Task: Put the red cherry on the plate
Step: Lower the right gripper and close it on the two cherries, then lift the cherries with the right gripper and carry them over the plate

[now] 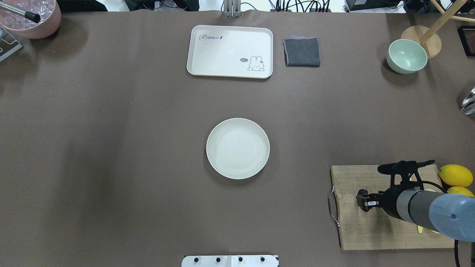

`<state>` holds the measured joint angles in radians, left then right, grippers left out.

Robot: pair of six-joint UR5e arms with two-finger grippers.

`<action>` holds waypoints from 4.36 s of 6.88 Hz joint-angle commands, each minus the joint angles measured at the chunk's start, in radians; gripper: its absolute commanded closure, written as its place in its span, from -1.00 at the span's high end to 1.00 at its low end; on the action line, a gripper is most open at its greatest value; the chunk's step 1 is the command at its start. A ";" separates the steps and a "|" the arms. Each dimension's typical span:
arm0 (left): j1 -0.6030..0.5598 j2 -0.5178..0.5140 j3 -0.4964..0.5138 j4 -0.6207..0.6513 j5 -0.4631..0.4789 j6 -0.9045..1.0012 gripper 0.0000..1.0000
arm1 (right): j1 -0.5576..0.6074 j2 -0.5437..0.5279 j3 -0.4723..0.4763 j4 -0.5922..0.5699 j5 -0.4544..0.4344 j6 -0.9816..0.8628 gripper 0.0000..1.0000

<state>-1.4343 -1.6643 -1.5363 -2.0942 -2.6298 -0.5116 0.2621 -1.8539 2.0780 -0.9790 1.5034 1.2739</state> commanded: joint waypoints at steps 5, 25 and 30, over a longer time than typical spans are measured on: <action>0.000 -0.002 -0.007 -0.003 -0.001 -0.035 0.98 | -0.003 -0.014 -0.006 0.048 -0.006 -0.001 -1.00; 0.000 -0.002 -0.005 -0.004 0.004 -0.036 0.98 | 0.334 1.090 -0.279 -0.983 0.375 -0.217 -1.00; -0.003 0.009 -0.018 -0.007 0.004 -0.036 0.98 | 0.166 1.093 -0.489 -0.736 0.236 -0.074 -1.00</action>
<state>-1.4353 -1.6584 -1.5474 -2.1002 -2.6255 -0.5476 0.4675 -0.7582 1.6103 -1.7577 1.7628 1.1735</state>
